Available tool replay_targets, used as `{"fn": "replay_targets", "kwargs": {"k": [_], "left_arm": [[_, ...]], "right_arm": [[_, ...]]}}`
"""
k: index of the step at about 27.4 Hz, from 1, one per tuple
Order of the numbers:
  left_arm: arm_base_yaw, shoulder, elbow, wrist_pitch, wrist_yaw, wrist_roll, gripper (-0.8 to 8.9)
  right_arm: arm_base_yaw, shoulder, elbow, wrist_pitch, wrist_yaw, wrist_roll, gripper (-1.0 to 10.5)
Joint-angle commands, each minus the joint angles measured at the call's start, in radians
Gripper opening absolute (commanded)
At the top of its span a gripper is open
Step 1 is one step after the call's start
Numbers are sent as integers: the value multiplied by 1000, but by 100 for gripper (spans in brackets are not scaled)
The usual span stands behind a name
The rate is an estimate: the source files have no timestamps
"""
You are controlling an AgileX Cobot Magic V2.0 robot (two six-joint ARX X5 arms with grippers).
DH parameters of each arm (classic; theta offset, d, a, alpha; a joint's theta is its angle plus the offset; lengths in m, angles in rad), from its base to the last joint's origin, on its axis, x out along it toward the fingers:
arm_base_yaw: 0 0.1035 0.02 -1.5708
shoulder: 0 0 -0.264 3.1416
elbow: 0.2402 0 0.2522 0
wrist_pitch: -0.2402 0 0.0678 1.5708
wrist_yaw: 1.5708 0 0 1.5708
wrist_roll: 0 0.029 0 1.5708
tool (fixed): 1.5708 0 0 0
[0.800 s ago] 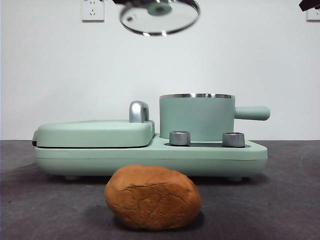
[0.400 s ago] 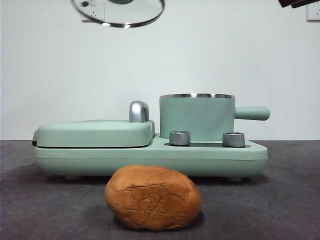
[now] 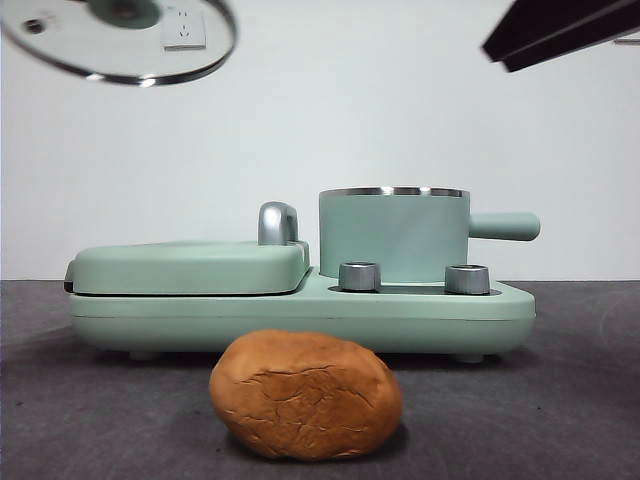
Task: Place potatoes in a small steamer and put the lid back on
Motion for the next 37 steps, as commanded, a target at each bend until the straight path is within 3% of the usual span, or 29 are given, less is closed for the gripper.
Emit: {"fn": "replay_targets", "kwargs": {"k": [1, 6, 16, 19, 37], "left_arm": [[13, -58, -16, -9, -19, -38, 12], [33, -122, -25, -100, -51, -33, 12], [48, -143, -25, -116, -51, -34, 12], [48, -143, -25, -124, -51, -34, 12], [48, -143, -25, -143, -50, 1, 12]], "right_arm": [[56, 60, 32, 8, 15, 10, 312], [159, 196, 42, 14, 31, -3, 312], [317, 437, 42, 108, 67, -31, 314], [350, 487, 42, 145, 75, -32, 368], [398, 708, 42, 203, 151, -20, 360]]}}
